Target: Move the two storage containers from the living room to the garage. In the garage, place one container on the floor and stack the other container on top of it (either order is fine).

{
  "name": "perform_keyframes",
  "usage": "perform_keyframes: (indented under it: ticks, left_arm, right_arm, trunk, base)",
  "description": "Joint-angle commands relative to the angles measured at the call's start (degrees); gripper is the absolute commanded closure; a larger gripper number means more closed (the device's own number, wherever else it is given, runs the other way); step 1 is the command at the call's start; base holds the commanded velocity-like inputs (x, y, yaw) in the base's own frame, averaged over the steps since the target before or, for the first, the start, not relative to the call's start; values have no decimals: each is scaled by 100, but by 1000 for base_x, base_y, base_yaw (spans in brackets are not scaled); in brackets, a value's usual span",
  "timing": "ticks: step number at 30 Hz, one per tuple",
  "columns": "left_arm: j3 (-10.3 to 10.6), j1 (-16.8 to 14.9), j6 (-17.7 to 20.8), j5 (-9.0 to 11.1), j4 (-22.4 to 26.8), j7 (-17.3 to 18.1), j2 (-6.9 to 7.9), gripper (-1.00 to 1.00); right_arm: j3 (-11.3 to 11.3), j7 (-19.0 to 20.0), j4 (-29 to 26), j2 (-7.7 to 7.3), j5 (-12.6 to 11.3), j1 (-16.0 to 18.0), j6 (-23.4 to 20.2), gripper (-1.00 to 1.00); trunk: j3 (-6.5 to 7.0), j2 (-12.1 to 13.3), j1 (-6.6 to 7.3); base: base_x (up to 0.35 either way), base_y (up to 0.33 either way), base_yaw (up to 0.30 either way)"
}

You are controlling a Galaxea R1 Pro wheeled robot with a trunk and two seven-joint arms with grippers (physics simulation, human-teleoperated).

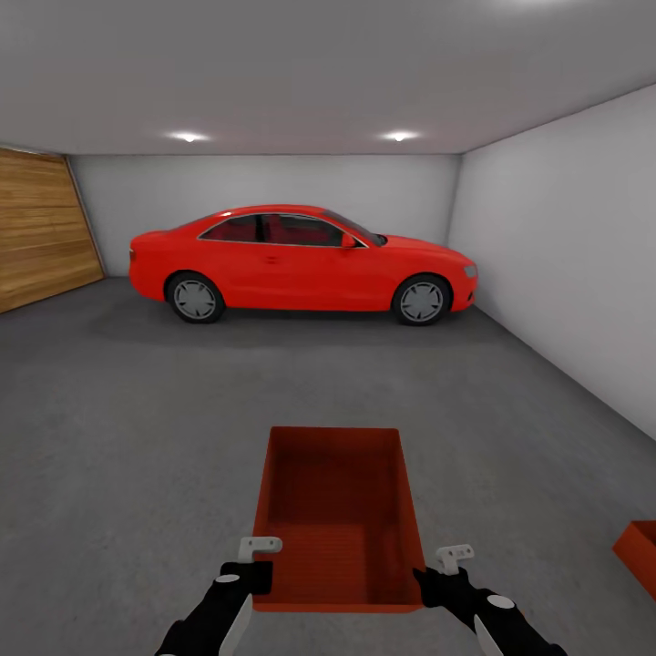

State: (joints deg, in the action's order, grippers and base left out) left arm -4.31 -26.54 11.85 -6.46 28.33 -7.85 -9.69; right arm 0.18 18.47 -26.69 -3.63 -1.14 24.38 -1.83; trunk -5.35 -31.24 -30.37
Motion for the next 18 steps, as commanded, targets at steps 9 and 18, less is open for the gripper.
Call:
perform_keyframes:
  ticks: [9,18]
  left_arm:
    - [-290,-9,40,-49,234,-15,-16,100]
    - [-290,-9,45,-49,234,-15,-16,100]
  right_arm:
    - [52,7,-12,-6,88,-3,-19,100]
    - [50,7,-11,-6,88,-3,-19,100]
  trunk:
    - [-11,-10,-3]
    - [-11,-10,-3]
  base:
    - [10,1,0]
    - [59,107,0]
